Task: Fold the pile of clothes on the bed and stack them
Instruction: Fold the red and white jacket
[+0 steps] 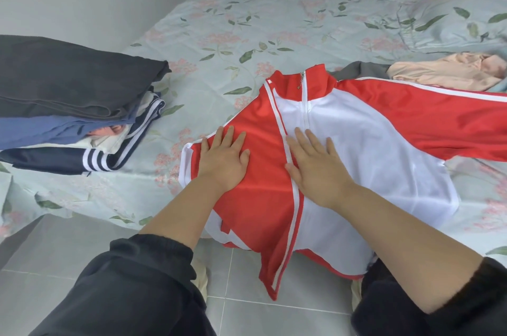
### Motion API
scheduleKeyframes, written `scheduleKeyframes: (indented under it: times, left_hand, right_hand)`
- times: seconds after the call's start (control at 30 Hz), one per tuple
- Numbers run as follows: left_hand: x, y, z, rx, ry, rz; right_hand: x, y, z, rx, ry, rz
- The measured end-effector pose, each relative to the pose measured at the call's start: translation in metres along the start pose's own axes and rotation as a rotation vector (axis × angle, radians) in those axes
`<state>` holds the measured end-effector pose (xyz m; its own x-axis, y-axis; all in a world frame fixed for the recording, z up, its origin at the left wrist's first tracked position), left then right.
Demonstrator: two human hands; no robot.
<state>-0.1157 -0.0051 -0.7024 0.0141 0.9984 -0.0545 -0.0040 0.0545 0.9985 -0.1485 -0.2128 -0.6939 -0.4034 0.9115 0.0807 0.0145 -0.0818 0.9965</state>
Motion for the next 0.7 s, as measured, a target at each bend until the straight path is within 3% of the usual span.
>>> scheduleKeyframes:
  times: [0.13, 0.3, 0.6, 0.7]
  left_hand:
    - [-0.027, -0.001, -0.001, 0.04, -0.099, -0.012]
    - [-0.071, -0.005, 0.002, 0.038, -0.161, -0.048]
    - [-0.181, -0.016, 0.004, 0.026, -0.211, -0.123]
    - [-0.233, -0.018, -0.001, -0.003, -0.238, -0.174]
  right_hand:
    - [-0.025, -0.003, 0.002, 0.1, -0.121, -0.013]
    - [-0.066, 0.005, -0.009, 0.051, -0.175, -0.064]
    - [-0.149, 0.019, -0.062, -0.107, -0.406, 0.033]
    - [-0.18, 0.032, -0.091, -0.332, -0.492, 0.215]
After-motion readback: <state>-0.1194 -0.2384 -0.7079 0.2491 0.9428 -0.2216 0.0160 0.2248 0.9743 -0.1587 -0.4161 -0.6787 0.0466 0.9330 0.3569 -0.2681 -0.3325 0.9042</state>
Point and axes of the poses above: each hand's wrist, its own z-axis towards the middle knuckle, its own y-axis out of the back of the hand, x = y × z, the point moved 2 cm from there along z, towards the middle knuckle, and after that the axes turned 6 degrees about y, right-handed, at the moved point
